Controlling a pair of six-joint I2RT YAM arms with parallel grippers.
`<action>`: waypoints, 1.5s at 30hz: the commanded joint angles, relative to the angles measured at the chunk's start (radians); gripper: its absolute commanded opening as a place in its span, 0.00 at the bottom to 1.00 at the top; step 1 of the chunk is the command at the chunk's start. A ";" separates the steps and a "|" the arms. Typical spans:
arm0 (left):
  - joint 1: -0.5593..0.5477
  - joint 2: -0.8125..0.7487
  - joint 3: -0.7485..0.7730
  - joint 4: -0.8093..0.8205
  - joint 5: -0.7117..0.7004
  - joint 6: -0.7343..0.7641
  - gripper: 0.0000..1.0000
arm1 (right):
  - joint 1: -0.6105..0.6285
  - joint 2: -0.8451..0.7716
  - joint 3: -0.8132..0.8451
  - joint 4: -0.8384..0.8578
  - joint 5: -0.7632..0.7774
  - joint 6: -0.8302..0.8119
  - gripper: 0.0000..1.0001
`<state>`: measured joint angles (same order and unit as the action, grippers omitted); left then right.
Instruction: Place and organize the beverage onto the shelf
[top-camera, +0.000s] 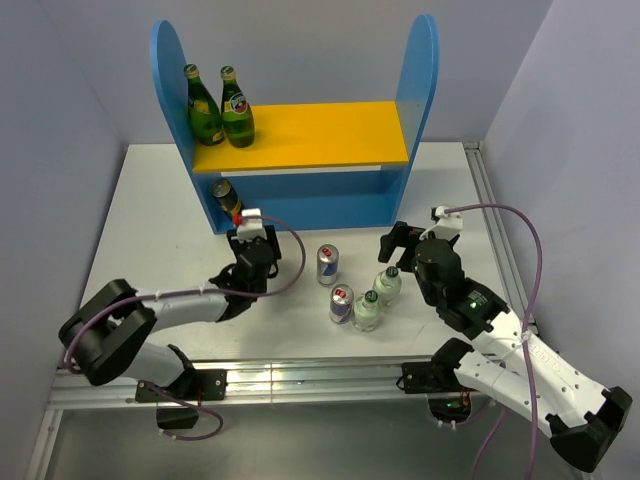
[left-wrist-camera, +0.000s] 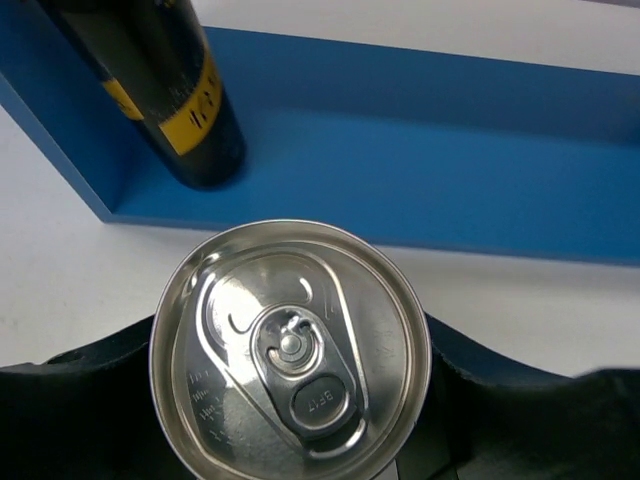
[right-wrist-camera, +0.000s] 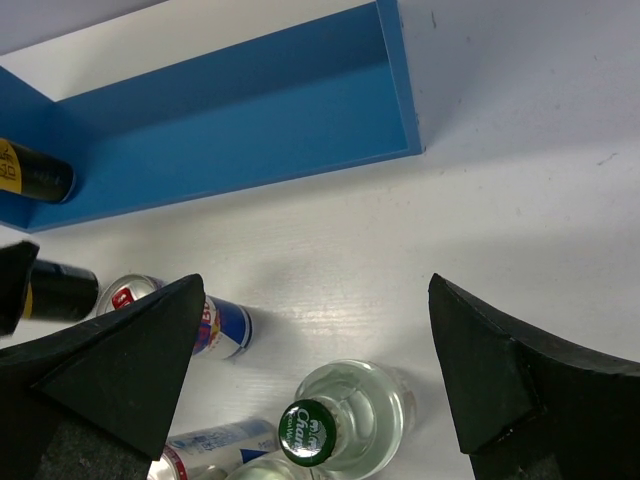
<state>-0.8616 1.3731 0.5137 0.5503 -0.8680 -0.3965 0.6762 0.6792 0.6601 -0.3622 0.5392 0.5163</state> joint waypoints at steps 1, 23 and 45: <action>0.114 0.062 0.098 0.172 0.125 0.045 0.00 | 0.005 -0.006 -0.002 0.028 0.011 0.011 1.00; 0.340 0.402 0.437 0.186 0.253 0.076 0.00 | 0.006 0.000 -0.016 0.042 0.008 0.007 1.00; 0.369 0.491 0.536 0.169 0.124 0.153 0.00 | 0.005 0.017 -0.030 0.057 0.005 0.008 1.00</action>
<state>-0.5110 1.8763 0.9821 0.6178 -0.7067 -0.2607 0.6762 0.6922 0.6315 -0.3496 0.5312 0.5236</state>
